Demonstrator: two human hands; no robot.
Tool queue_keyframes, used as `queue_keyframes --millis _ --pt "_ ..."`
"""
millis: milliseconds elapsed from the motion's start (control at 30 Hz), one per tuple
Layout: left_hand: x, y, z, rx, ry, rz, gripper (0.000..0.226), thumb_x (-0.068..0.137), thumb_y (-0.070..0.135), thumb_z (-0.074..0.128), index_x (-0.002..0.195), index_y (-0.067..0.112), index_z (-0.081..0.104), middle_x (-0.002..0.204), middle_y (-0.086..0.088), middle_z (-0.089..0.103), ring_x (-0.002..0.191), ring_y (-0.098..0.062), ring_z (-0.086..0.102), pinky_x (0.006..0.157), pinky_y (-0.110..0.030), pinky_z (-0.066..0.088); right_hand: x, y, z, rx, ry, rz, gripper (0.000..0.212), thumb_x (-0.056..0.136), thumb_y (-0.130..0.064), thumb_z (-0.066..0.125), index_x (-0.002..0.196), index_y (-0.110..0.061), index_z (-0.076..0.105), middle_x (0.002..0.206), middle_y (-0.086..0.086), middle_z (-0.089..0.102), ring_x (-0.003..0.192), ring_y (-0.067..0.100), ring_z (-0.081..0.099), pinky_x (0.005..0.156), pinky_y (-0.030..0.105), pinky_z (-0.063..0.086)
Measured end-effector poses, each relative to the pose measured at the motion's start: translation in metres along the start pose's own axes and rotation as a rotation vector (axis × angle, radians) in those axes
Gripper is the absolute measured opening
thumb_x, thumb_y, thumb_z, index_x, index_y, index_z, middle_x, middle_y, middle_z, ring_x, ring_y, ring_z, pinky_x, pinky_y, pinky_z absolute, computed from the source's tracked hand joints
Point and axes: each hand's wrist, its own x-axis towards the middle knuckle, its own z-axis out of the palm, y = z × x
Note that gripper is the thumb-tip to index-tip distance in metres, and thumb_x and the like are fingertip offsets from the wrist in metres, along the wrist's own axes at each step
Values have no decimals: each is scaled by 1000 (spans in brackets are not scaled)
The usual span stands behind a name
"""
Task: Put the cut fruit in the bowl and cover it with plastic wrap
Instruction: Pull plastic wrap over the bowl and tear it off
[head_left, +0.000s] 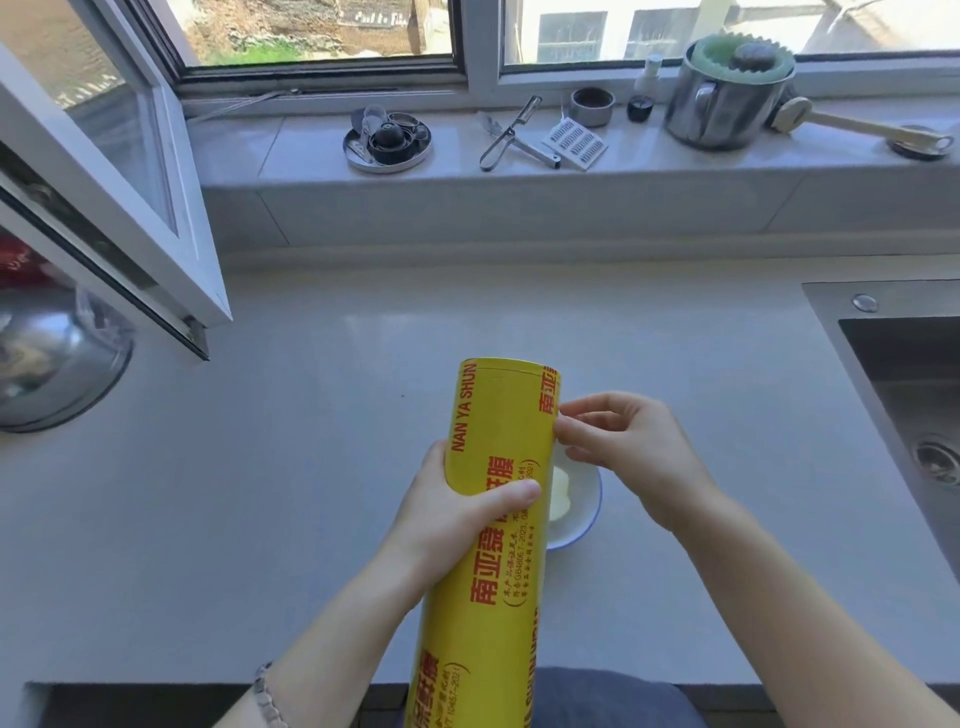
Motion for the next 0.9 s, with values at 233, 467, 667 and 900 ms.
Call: queue_keyframes --millis 233,467,667,900 --pt "1 -2 -4 1 -16 -22 83 45 57 76 118 32 46 106 3 67 88 -16 70 75 -40 60 6 0 4 3 -23 -1 13 81 -2 63 83 -14 60 72 3 65 52 -2 62 55 10 52" --pt "-2 -7 -5 -37 80 -77 75 55 55 78 117 28 46 104 1 66 87 -19 69 70 -36 59 4 -8 2 -212 -137 99 17 85 0 52 90 -5 67 68 5 59 54 7 55 56 10 53" --pt "-4 -2 -3 -42 21 -69 77 54 62 69 117 27 44 104 3 65 86 -15 69 68 -31 58 4 -17 6 -34 -213 32 35 88 -3 45 59 -16 59 68 0 62 71 11 60 86 27 52" --pt "-3 -10 -12 -165 -275 -102 57 61 51 65 110 25 58 100 -5 73 91 -24 71 72 -35 59 5 -6 3 76 -107 125 32 91 -4 27 65 -12 45 45 -3 60 56 16 56 74 32 49"
